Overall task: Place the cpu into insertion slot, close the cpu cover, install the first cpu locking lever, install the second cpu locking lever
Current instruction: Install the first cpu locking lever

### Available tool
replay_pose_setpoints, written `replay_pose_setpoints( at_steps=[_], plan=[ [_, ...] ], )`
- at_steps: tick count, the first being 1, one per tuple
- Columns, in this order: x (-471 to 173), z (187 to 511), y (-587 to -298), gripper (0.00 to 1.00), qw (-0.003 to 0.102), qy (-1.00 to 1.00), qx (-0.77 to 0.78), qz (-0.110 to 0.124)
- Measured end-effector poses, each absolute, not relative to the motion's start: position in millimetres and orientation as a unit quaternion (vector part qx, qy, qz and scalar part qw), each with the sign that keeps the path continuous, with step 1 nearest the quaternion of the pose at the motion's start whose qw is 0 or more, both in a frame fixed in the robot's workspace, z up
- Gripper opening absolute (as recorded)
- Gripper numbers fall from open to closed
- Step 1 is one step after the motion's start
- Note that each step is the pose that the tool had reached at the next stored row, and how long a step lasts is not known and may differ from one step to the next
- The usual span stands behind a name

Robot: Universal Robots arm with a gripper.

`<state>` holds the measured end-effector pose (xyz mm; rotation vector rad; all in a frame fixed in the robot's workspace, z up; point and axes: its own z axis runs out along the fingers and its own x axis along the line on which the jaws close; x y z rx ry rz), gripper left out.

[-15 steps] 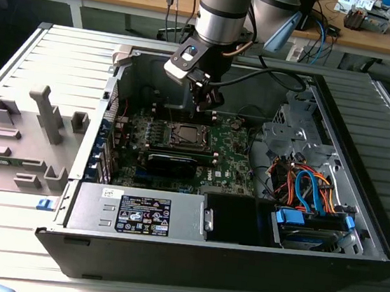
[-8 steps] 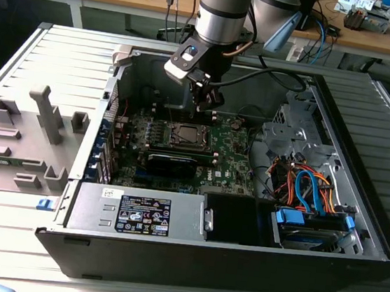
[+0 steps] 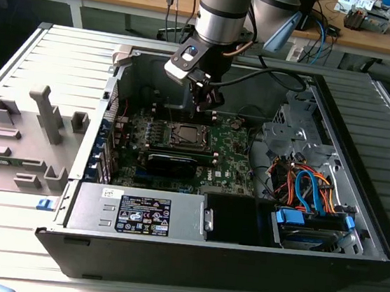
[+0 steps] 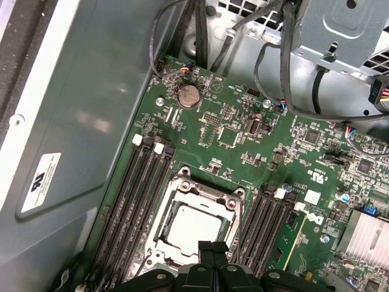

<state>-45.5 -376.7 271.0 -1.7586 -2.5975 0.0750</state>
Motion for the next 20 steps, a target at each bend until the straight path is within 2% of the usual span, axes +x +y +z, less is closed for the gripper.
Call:
replay_pose_setpoints(
  at_steps=[20],
  plan=[
    [-45.5, 271.0, -376.7, 0.11, 0.002, -0.831, -0.555, 0.024]
  ],
)
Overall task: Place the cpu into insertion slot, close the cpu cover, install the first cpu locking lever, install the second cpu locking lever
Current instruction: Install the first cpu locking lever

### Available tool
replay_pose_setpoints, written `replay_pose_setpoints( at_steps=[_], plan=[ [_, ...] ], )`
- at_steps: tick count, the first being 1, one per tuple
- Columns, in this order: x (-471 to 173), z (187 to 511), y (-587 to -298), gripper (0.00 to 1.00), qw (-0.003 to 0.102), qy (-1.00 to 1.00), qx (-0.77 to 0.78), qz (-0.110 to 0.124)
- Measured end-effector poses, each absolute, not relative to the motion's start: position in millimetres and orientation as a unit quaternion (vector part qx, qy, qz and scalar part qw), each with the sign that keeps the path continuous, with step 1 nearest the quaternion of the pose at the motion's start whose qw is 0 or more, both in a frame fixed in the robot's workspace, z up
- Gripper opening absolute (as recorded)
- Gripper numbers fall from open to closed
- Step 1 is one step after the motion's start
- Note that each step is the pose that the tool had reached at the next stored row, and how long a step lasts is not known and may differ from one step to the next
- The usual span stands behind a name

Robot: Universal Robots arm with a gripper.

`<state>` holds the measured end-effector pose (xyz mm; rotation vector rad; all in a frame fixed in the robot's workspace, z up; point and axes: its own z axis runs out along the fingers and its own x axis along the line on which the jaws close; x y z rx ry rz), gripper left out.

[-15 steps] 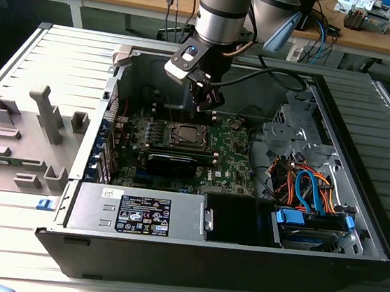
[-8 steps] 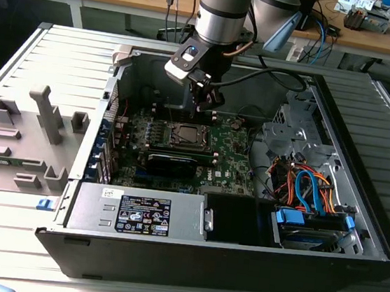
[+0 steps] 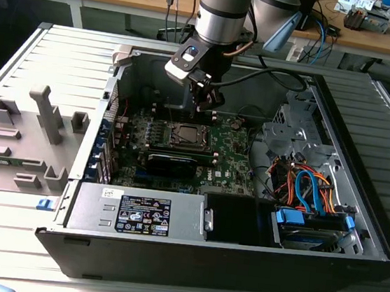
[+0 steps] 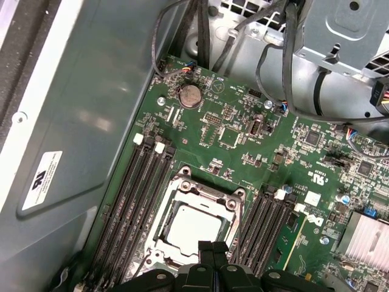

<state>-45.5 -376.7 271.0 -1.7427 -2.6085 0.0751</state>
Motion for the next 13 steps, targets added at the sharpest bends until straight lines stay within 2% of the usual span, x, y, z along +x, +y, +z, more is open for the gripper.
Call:
replay_pose_setpoints(
  at_steps=[13],
  plan=[
    [-45.5, 271.0, -376.7, 0.11, 0.002, -0.834, -0.552, 0.024]
  ],
)
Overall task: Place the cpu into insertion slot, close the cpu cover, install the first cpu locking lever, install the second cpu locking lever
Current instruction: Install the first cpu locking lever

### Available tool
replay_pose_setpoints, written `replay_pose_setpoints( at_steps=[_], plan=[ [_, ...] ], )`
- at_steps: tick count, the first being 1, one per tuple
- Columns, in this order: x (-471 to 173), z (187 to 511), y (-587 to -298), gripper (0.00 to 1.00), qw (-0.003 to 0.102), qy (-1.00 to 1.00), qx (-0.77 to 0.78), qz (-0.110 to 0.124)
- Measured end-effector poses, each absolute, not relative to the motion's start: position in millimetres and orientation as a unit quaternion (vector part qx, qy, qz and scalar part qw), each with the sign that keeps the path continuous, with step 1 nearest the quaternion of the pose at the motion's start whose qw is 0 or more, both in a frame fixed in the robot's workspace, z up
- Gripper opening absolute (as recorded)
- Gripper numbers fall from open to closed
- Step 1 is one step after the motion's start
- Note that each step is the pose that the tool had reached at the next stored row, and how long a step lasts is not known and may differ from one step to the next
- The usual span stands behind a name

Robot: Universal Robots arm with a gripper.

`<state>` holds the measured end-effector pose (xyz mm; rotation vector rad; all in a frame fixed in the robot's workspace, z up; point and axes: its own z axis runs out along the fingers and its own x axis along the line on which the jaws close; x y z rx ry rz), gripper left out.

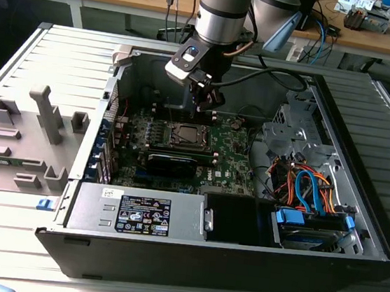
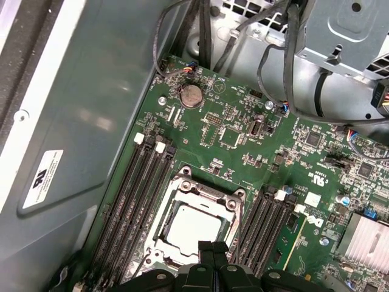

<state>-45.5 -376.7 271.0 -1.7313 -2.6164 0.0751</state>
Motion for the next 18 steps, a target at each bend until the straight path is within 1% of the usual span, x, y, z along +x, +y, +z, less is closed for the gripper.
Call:
replay_pose_setpoints(
  at_steps=[18],
  plan=[
    [-45.5, 271.0, -376.7, 0.11, 0.001, -0.839, -0.543, 0.024]
  ],
)
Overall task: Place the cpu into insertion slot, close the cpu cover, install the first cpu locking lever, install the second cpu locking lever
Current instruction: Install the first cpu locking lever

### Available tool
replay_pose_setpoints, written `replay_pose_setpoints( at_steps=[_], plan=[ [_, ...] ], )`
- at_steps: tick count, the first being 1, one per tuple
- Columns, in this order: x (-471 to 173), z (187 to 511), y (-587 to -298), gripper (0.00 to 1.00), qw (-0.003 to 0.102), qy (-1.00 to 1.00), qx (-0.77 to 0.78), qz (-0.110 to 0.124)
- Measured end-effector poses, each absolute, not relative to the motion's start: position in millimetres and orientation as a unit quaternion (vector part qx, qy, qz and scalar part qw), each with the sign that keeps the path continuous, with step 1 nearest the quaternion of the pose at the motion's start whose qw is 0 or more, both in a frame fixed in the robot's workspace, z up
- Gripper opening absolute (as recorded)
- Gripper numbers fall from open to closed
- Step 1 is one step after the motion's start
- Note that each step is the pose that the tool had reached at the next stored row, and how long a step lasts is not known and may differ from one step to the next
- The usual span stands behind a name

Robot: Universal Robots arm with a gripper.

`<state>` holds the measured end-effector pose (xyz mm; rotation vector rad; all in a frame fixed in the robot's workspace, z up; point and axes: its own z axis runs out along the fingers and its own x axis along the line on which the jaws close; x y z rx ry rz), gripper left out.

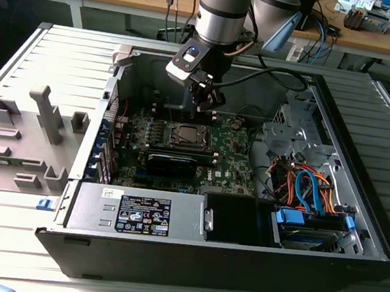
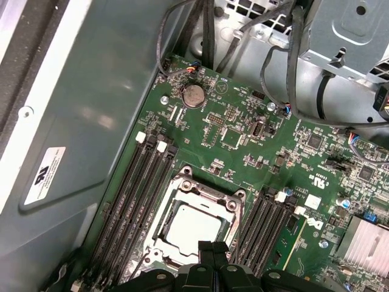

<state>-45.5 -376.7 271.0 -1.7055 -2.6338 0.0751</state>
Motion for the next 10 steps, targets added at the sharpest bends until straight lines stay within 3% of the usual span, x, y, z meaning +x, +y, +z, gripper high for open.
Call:
replay_pose_setpoints(
  at_steps=[10],
  plan=[
    [-45.5, 271.0, -376.7, 0.11, 0.001, -0.841, -0.541, 0.024]
  ],
)
